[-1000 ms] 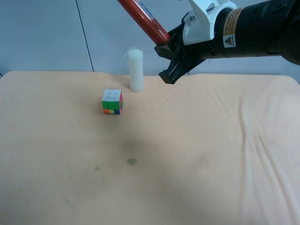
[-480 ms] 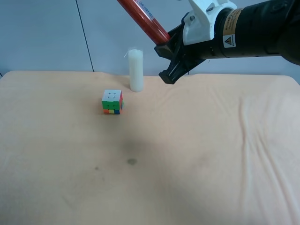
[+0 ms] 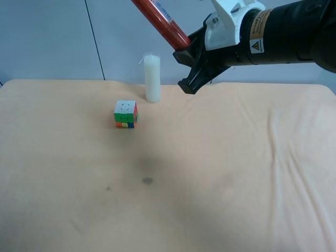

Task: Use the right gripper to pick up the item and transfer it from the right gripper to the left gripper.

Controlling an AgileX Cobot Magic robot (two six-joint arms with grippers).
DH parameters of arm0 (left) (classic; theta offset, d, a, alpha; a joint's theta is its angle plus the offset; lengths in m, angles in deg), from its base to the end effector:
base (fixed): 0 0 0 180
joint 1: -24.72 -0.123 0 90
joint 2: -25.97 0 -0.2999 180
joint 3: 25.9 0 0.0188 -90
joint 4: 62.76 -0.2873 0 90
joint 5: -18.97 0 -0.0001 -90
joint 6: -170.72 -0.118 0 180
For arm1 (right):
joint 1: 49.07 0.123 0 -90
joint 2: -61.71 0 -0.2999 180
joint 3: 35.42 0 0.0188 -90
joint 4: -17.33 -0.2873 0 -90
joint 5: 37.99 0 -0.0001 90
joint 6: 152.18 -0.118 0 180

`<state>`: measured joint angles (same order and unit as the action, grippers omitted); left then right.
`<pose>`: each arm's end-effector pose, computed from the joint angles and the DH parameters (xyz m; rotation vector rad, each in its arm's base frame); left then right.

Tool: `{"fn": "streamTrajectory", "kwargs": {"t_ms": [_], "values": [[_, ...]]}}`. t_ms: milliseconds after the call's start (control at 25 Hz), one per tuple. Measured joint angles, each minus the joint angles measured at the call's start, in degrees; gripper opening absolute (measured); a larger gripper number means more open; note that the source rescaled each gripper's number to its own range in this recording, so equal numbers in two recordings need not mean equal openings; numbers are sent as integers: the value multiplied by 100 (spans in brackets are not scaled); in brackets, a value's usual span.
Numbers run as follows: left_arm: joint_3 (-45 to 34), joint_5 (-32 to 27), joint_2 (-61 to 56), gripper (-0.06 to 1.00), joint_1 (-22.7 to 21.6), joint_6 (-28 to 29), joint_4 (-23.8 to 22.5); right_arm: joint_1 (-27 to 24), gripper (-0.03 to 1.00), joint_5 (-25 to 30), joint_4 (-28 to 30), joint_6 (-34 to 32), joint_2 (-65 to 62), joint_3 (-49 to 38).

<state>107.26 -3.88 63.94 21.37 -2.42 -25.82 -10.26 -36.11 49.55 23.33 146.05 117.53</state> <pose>0.1609 -0.0182 0.3255 -0.5455 1.7700 -0.6829 0.2767 0.2198 0.2880 -1.0728 1.6563 0.1091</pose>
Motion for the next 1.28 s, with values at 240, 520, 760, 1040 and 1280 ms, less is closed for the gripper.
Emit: {"fn": "streamTrajectory", "kwargs": {"t_ms": [240,520,760,1040,1280], "values": [[488,52,858,100,117,-12,198,0,1,0,0,0,0,0],[709,574,1532,100,1333,-39,229,0,1,0,0,0,0,0],[709,1728,1936,100,2514,-44,229,0,1,0,0,0,0,0],[993,2487,2359,100,3360,-44,236,0,1,0,0,0,0,0],[1433,2483,2926,100,3640,-44,236,0,1,0,0,0,0,0]]}}
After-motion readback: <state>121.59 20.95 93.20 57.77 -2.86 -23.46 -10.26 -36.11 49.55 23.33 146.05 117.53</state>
